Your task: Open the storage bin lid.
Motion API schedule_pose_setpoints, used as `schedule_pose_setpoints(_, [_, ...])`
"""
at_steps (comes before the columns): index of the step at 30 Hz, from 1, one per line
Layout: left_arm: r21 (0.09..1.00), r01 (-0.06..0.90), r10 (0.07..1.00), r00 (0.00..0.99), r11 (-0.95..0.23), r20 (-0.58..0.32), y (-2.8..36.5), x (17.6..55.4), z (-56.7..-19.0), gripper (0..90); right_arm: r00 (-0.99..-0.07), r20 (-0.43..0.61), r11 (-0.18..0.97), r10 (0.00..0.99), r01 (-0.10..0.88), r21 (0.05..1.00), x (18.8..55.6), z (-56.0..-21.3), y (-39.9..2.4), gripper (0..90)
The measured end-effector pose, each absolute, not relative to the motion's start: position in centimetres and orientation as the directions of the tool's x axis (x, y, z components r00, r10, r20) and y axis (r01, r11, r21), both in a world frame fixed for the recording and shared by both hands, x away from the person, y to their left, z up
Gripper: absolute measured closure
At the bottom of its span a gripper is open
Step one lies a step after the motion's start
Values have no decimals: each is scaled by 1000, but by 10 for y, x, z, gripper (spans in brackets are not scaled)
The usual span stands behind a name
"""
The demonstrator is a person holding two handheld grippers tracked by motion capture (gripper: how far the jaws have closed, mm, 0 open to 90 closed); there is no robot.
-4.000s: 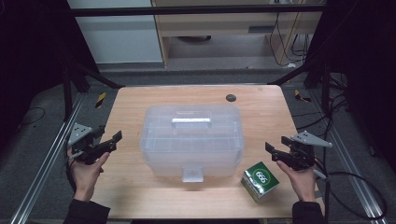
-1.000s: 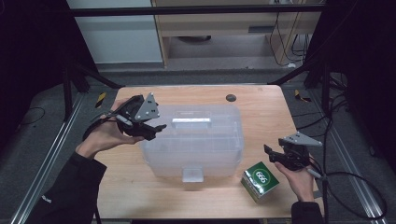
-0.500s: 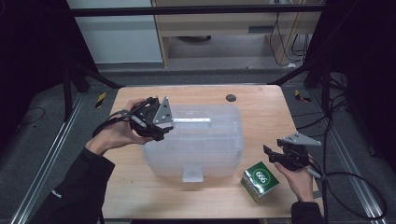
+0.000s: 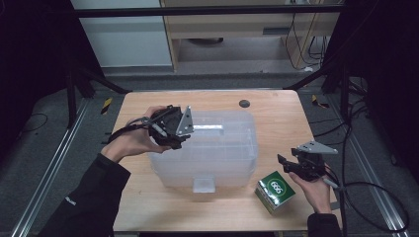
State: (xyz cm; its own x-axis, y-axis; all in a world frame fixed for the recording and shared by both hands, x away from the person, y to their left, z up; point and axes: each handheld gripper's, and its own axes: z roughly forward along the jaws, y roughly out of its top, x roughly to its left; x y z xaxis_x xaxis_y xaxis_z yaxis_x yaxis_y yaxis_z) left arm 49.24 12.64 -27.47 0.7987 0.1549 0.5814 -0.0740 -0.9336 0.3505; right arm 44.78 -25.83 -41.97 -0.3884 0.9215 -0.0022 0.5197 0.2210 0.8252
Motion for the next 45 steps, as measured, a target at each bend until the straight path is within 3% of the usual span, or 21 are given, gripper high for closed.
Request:
schedule_pose_setpoints(33, [211,-98,60,770,-973,635,101,501,-293,663,-407,-2,239,914,532,813,449,-422,-255,436])
schedule_pose_setpoints(45, [140,-102,16,750,-985,662,93,501,-297,736,-425,31,229,905,544,807,446,-419,-251,535])
